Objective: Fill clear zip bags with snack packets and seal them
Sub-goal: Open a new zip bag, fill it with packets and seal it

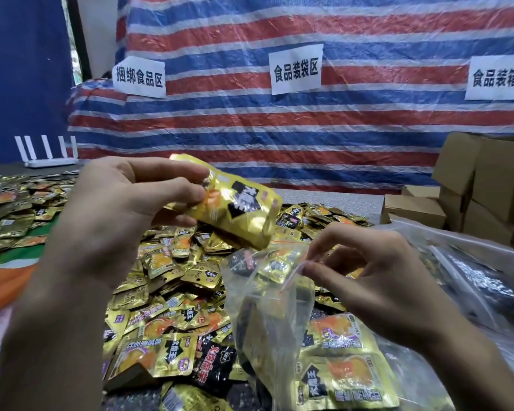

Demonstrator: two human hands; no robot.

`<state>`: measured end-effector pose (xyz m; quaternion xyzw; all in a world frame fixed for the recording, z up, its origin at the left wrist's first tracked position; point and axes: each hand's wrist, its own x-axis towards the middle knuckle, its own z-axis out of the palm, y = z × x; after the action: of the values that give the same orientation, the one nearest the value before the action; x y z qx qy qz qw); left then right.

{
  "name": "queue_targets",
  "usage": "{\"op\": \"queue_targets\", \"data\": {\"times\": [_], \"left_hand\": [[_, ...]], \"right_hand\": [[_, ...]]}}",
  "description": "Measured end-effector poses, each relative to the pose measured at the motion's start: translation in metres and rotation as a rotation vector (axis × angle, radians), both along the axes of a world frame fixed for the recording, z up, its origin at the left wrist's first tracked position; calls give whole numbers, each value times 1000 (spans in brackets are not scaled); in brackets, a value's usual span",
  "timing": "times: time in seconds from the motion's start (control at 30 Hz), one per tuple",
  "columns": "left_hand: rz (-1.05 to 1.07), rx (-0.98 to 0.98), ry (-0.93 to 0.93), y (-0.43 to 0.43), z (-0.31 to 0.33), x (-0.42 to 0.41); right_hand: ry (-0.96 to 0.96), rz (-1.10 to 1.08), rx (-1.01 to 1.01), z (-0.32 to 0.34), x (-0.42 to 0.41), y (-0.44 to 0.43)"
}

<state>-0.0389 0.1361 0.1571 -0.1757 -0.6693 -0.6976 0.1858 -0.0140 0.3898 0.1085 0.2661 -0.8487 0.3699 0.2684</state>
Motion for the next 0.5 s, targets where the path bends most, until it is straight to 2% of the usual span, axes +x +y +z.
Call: {"op": "queue_targets", "data": {"times": [0.27,0.5], "left_hand": [[67,-280,-69,31,-6,8],[138,-649,-49,54,-21,-1]], "right_hand": [[153,36,-18,-4,-1,-11],[233,-24,-50,-9,-2,-16]]}}
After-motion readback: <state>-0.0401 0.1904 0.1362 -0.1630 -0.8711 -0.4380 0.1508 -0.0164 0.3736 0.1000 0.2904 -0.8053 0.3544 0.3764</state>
